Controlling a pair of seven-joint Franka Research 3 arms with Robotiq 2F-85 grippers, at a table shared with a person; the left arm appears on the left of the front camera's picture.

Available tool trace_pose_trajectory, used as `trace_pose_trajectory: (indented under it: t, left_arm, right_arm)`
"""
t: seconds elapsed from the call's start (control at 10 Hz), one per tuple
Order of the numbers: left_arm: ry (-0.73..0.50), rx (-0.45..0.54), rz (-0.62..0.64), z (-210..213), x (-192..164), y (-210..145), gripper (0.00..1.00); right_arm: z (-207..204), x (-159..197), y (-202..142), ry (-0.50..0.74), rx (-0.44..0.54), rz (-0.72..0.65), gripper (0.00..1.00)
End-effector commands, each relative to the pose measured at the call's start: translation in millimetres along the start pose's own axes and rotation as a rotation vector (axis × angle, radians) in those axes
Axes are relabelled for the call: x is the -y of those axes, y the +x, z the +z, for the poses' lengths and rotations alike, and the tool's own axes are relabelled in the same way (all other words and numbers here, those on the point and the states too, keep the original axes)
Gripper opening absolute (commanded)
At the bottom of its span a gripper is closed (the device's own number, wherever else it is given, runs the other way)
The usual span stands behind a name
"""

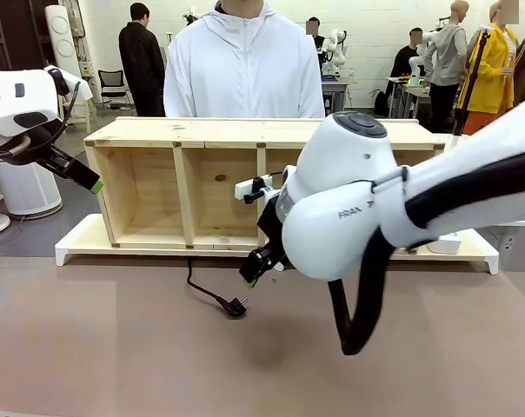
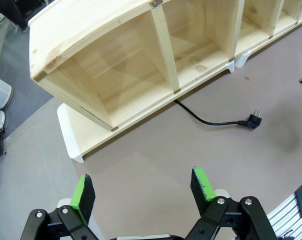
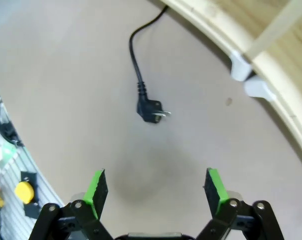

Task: Perform cable management.
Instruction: When the cord part of the Power Cable appears at the lower middle area of the table and stops, grasp the cord part of the Power Cable.

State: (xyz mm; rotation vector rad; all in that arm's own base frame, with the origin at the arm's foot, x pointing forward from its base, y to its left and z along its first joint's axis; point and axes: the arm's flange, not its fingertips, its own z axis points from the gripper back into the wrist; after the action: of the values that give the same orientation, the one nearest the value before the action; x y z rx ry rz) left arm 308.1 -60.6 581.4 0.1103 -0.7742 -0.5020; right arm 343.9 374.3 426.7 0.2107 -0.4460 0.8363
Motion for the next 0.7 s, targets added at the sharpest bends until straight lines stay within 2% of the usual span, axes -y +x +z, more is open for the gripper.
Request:
trace_pose_trajectory:
  t: [0.0,0.4,0.6]
  left_arm:
    - [0.003,-0.002,-0.002,-1,0,0,1.00]
    - [0.003,-0.002,-0.002,-1,0,0,1.00]
    - [0.003,-0.002,-0.002,-1,0,0,1.00]
  right_arm:
    - [-14,2,12,0.082,-0.019,0.001,1.00]
    - [-64,-18,37,0.014,-0.131,0.065,1.00]
    - [-86,-21,50,-0.017,-0.139,0.135,1.00]
